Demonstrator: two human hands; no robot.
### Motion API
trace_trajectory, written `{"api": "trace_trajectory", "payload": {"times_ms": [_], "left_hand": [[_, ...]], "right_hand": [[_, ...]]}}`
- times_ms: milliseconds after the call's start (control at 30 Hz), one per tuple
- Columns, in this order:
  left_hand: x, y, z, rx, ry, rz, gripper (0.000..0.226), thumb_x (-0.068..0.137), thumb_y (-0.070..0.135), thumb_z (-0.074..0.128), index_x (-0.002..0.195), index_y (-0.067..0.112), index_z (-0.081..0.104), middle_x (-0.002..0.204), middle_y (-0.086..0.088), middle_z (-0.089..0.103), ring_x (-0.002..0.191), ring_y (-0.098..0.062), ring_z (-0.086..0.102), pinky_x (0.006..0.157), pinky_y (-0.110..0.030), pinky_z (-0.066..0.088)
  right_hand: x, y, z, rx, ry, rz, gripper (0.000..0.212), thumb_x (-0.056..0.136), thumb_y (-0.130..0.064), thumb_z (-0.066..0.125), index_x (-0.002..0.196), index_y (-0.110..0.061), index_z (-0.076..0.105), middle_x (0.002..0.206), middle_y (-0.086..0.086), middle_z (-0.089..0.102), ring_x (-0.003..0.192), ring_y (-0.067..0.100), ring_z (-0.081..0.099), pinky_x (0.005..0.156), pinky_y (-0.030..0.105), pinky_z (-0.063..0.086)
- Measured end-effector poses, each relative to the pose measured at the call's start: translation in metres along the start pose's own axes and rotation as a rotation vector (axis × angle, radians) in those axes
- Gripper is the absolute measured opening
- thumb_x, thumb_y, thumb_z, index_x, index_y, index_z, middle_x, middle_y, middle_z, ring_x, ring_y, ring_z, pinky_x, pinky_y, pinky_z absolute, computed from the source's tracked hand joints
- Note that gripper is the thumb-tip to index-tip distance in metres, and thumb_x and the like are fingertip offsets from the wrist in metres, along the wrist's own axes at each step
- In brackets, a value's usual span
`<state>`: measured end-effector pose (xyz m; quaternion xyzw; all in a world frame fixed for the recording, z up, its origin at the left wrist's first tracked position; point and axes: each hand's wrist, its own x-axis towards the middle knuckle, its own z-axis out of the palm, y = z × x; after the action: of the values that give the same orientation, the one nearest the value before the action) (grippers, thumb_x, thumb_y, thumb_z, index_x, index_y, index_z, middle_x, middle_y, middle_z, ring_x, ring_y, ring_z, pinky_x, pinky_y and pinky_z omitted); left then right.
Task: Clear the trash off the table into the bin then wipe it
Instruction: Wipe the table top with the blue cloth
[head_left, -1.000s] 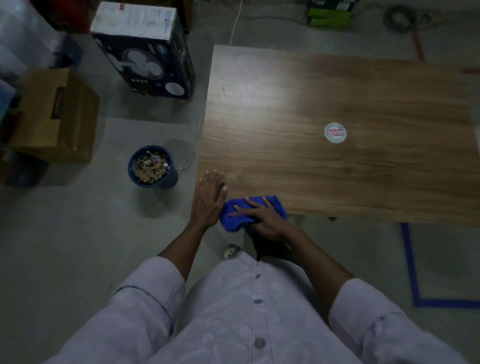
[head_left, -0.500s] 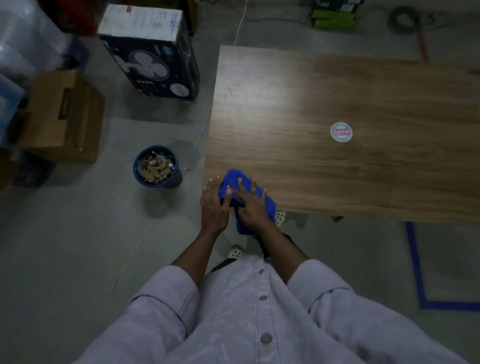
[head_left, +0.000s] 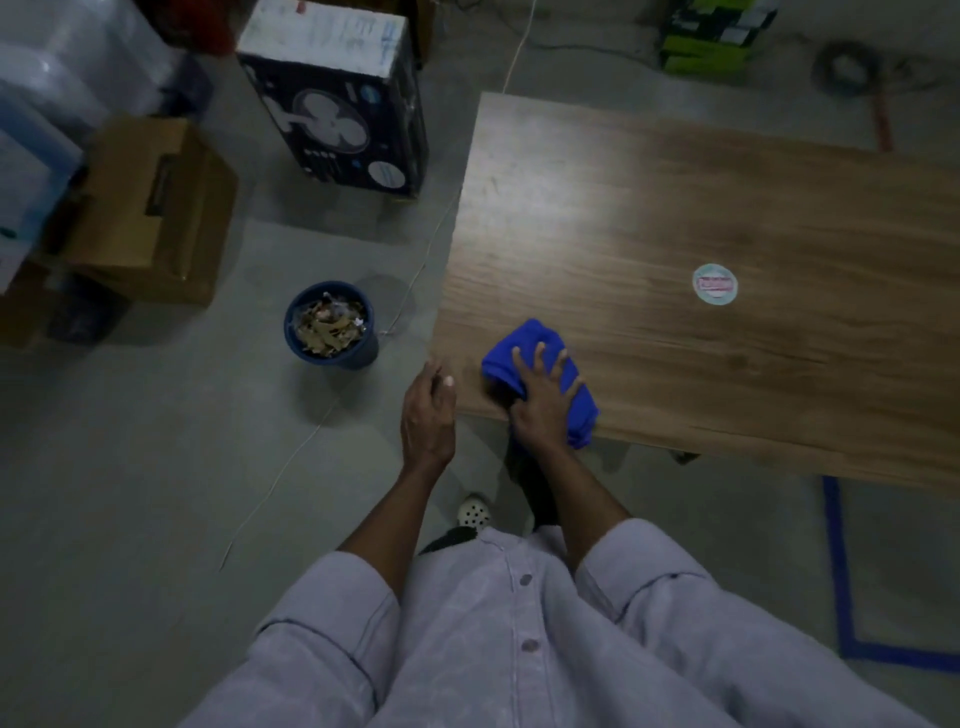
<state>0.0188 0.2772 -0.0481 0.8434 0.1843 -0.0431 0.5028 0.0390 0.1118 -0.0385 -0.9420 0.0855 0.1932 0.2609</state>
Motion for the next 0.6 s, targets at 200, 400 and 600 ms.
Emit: {"api": "trace_trajectory", "payload": {"times_ms": [200,400,600], "left_hand": [[0.008,0.014,-0.012,-0.154,0.094,-0.168,0.062,0.098,0.055,0.041,0.144,0.014,0.05,0.142,-0.009,0.057,0.129,-0.026,0.054,0.108,-0.043,0.044],[0.029,0.027,-0.035,-0.532,0.065,-0.376,0.037,0.106,0.051,0.039,0.125,0.022,0.053,0.123,-0.015,0.062,0.11,-0.03,0.064,0.09,-0.04,0.051],[0.031,0.016,-0.032,-0.512,0.032,-0.404,0.064,0.098,0.069,0.038,0.141,0.024,0.052,0.13,-0.014,0.065,0.116,-0.027,0.064,0.106,-0.05,0.048]], "right_hand": [[0.006,-0.067,0.015,0.081,-0.362,-0.254,0.077,0.09,-0.002,0.051,0.161,-0.018,0.026,0.171,0.011,0.013,0.158,0.034,0.001,0.122,0.058,-0.007],[-0.005,-0.039,-0.035,0.795,-0.023,0.122,0.015,0.099,-0.01,0.059,0.105,-0.012,0.073,0.1,0.02,0.073,0.086,0.028,0.065,0.083,0.048,0.052],[0.011,-0.028,0.013,0.215,-0.002,-0.117,0.075,0.089,-0.002,0.05,0.16,-0.017,0.029,0.169,0.011,0.013,0.158,0.036,0.0,0.127,0.048,0.004]]}}
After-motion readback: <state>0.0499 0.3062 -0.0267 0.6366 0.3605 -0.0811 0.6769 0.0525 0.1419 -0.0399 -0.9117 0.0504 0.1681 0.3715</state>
